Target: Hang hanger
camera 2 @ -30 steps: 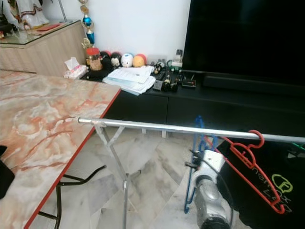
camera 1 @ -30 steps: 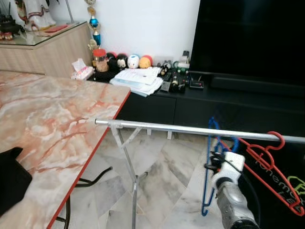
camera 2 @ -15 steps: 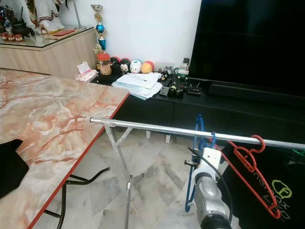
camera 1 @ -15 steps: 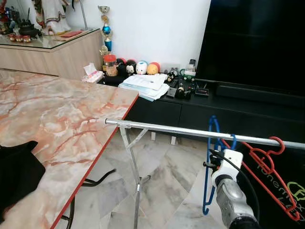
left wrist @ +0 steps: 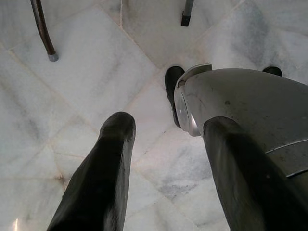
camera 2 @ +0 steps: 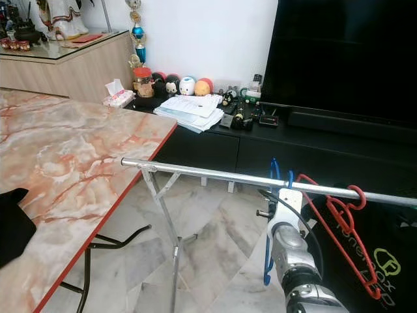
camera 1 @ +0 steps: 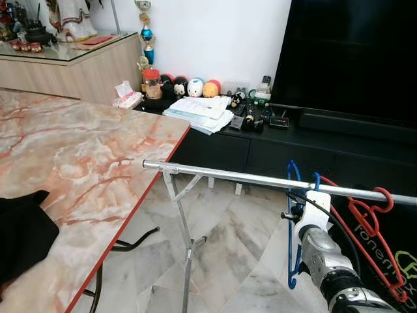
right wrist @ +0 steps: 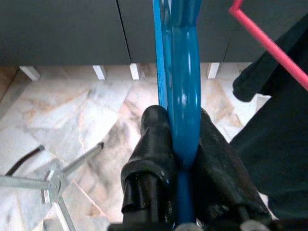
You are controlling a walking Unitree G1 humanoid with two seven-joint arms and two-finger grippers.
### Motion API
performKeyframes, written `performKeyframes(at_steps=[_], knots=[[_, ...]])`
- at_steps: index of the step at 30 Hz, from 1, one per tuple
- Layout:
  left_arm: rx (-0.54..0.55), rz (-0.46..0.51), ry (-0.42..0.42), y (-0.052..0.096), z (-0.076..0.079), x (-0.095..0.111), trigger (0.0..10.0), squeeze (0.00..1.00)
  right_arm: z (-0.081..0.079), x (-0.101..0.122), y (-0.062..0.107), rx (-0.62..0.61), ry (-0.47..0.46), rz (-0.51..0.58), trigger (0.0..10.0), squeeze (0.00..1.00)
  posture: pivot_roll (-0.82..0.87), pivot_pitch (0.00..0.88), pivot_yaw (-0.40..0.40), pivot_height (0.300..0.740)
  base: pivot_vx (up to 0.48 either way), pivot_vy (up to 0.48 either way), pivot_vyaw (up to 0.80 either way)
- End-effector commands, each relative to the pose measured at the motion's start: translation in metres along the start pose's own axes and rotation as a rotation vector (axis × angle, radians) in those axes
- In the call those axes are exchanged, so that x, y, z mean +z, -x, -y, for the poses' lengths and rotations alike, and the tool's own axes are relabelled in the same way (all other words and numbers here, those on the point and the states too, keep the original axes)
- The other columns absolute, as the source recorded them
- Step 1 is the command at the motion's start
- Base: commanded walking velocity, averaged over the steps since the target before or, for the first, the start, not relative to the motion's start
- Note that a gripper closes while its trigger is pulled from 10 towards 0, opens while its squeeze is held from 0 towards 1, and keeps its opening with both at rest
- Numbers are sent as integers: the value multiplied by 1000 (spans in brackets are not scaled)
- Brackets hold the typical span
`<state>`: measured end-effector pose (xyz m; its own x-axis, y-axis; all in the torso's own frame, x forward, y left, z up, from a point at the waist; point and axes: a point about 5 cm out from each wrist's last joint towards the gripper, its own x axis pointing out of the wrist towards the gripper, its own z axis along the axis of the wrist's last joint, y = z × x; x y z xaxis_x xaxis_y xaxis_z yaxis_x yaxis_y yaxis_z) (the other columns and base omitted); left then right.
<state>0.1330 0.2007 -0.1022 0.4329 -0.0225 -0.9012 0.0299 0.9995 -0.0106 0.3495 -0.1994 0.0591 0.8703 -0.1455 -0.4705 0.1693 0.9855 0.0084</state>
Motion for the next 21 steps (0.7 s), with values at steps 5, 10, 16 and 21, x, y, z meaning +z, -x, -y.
performKeyframes(at_steps=[5, 10, 16, 21], knots=[[-41, -44, -22, 0, 7, -9, 10000, 0, -3, -11, 0, 14, 45, -81, 10000, 0, 40, 0, 17, 740, 0, 0, 0], [-52, -53, -28, 0, 7, -10, 10000, 0, -4, -15, 0, 47, 46, -110, 10000, 0, 38, 0, 22, 740, 0, 0, 0], [-50, -56, -32, 1, 5, -11, 10000, 0, -7, -9, 0, 70, 22, -40, 10000, 1000, 37, 0, 24, 740, 0, 0, 0], [-44, -51, -36, 1, 5, -11, 10000, 0, -9, -7, 3, 73, 64, 59, 10000, 1000, 31, 0, 25, 740, 0, 0, 0]])
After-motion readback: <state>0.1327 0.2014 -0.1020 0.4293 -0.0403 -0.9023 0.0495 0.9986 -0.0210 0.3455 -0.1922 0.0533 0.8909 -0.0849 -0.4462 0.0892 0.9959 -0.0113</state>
